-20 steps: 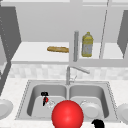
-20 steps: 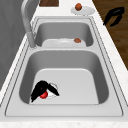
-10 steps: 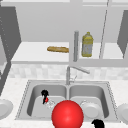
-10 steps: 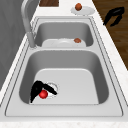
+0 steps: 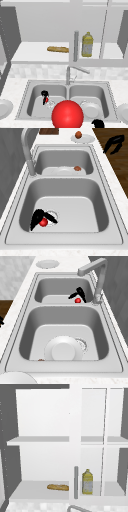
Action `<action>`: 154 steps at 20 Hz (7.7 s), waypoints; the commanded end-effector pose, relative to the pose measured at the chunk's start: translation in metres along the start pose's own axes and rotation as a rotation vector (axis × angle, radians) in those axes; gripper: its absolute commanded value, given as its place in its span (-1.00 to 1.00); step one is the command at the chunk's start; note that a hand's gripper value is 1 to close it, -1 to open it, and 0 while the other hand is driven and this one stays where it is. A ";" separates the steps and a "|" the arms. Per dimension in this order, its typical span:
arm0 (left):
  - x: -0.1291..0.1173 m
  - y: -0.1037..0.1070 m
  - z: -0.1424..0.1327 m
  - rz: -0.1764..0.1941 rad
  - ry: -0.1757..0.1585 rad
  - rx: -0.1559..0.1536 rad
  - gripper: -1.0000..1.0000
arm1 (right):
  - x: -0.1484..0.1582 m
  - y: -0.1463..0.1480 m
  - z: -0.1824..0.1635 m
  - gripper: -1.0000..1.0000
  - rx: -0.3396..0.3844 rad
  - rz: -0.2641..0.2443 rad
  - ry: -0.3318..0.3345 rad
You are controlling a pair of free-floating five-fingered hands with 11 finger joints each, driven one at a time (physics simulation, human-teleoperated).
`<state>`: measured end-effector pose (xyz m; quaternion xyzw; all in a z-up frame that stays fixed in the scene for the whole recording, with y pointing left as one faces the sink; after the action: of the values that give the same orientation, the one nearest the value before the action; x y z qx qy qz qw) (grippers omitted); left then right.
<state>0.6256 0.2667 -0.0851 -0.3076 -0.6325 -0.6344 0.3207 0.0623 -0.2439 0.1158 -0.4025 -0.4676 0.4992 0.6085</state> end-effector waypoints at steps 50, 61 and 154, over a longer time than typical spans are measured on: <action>0.003 -0.006 0.012 -0.379 0.017 -0.008 1.00 | 0.000 0.000 0.000 0.00 0.000 0.000 0.000; 0.009 -0.003 0.000 -0.393 0.018 -0.011 1.00 | 0.000 0.000 0.000 0.00 0.000 0.000 0.000; -0.004 -0.010 -0.011 -0.196 -0.020 -0.355 -1.00 | 0.000 0.000 0.000 0.00 0.000 0.000 0.000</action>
<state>0.6281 0.2605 -0.1028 -0.3218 -0.5277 -0.7576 0.2096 0.0623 -0.2439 0.1158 -0.4025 -0.4676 0.4992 0.6085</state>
